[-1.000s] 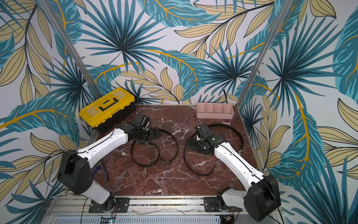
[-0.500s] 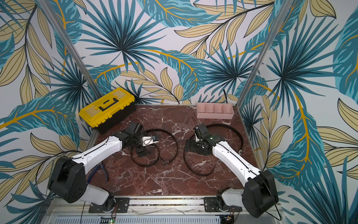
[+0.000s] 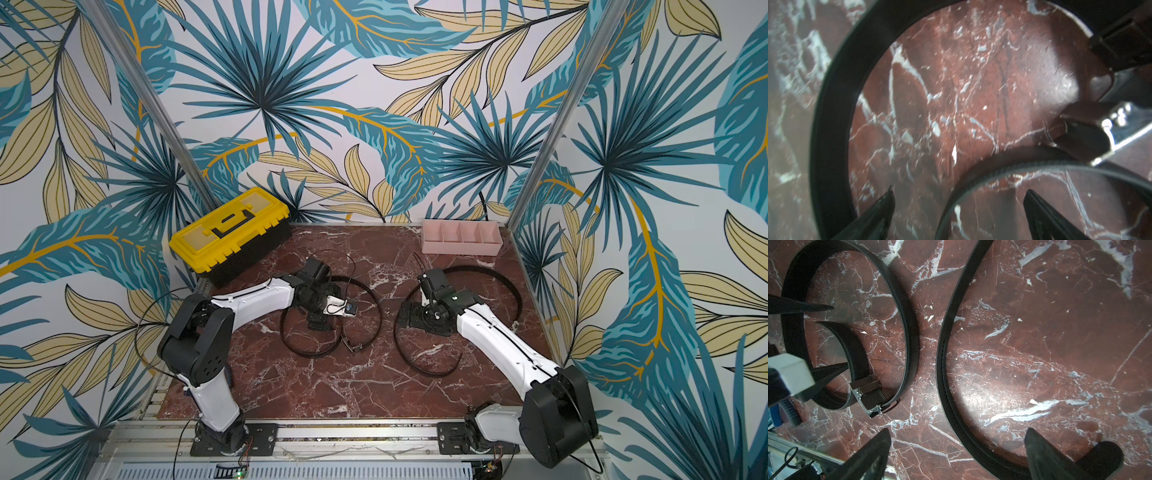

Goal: Place the belts into the storage roll
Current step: Roll the belt at the center of the board.

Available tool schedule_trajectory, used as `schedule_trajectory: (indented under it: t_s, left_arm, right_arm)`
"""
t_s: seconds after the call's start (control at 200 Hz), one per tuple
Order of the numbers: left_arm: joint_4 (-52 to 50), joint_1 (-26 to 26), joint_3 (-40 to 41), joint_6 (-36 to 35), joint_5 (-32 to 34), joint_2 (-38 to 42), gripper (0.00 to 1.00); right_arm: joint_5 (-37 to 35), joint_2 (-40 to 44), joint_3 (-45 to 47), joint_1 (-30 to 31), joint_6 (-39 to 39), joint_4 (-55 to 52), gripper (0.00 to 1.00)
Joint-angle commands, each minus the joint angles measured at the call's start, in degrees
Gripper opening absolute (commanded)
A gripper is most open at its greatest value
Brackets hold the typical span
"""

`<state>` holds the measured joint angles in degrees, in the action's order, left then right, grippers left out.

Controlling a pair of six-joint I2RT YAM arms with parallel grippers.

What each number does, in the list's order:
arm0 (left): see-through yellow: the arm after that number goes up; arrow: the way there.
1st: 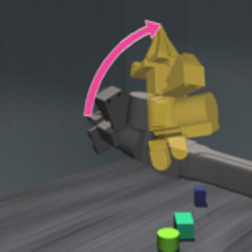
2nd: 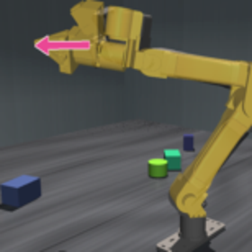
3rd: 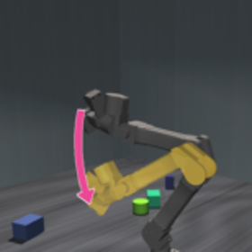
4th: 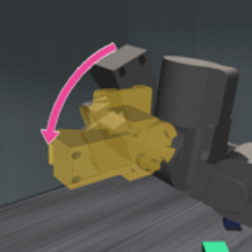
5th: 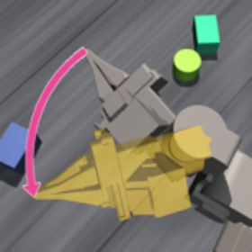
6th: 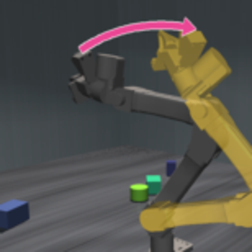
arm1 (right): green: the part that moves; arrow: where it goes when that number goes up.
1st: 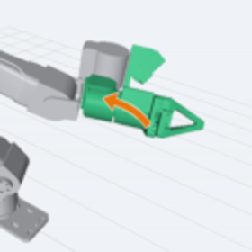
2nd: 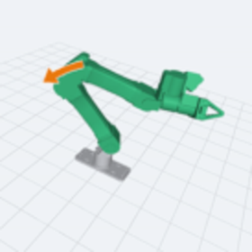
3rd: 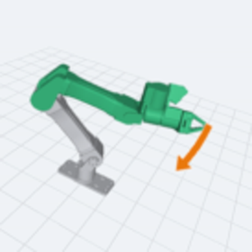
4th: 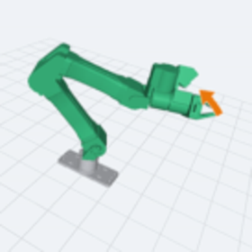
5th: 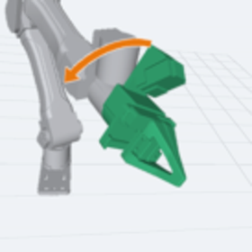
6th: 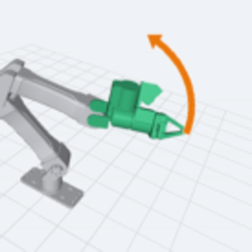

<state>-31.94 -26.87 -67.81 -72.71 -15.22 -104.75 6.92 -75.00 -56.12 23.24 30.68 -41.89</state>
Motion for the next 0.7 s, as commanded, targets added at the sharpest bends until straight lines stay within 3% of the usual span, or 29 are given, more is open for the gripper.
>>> schedule_trajectory:
  t_s: [0.0, 0.16, 0.27, 0.365, 0.451, 0.591, 0.691]
  left_arm:
    - [0.21, -0.84, -2.58, -3.24, 0.51, -1.28, 0.97]
    - [-0.81, -2.12, -3.38, -3.83, 1.59, -2.87, 0.85]
    - [-1.36, -2.64, -3.0, -3.76, 2.47, -3.38, 0.54]
    - [-1.39, -2.88, -2.13, -4.08, 2.96, -3.42, 0.46]
    - [-1.36, -3.01, -1.38, -4.41, 3.3, -3.2, 0.25]
    - [-1.52, -3.27, -0.38, -3.97, 4.16, -2.36, 0.0]
    - [-1.85, -3.36, 0.77, -3.2, 4.6, -1.33, 0.0]
  right_arm:
    - [1.06, 0.75, 1.5, -0.4, 1.09, 0.77, 0.99]
    - [1.56, 0.57, 2.2, -1.05, 1.25, 1.64, 0.99]
    - [1.86, 0.24, 2.07, -1.58, 1.3, 2.31, 1.0]
    - [2.29, -0.43, 1.51, -1.88, 1.4, 2.76, 0.99]
    - [2.57, -1.25, 1.14, -2.15, 1.49, 3.7, 0.99]
    - [2.76, -6.37, -2.5, -2.5, 0.08, 7.2, 0.99]
    - [4.01, -15.01, -11.36, -2.59, -1.56, 4.89, 0.99]
